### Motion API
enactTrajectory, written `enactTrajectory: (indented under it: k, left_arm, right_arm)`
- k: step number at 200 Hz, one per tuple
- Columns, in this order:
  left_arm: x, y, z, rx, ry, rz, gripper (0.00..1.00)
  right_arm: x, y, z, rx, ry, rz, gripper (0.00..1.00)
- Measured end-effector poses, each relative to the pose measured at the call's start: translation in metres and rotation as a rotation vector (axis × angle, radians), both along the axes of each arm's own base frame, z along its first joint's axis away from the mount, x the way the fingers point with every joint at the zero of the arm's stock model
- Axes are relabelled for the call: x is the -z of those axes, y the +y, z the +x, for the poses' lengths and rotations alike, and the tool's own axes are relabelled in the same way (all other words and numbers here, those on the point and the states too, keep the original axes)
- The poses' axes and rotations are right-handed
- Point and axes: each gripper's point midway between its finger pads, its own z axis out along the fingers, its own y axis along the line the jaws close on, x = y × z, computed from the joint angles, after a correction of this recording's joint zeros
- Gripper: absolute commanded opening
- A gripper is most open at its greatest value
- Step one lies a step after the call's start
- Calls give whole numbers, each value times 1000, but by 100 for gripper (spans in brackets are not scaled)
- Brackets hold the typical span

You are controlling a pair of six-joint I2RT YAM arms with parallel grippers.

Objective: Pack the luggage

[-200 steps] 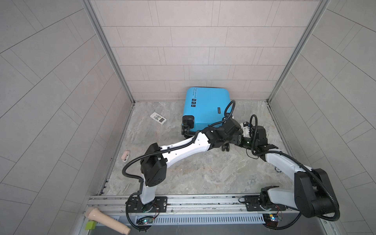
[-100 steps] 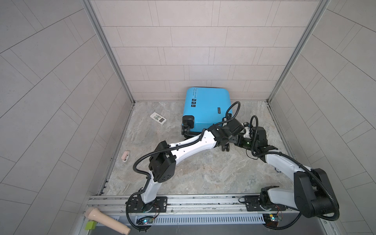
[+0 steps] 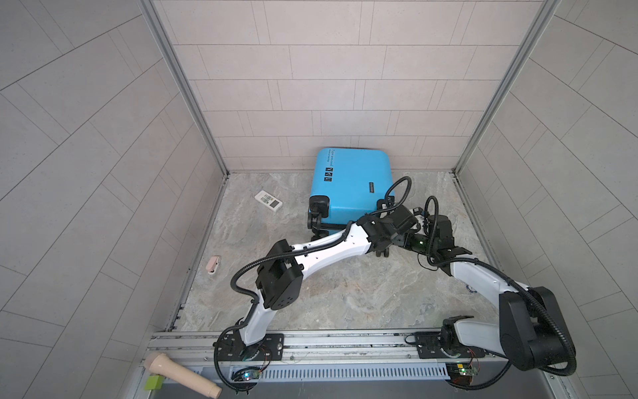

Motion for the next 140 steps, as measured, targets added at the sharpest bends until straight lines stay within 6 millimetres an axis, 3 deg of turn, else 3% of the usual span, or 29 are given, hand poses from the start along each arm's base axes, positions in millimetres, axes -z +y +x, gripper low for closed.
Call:
enactTrajectory:
  k: [140]
  left_arm:
    - [-4, 41, -35, 140, -25, 12, 0]
  right_arm:
    - [-9, 15, -27, -73, 24, -110, 0]
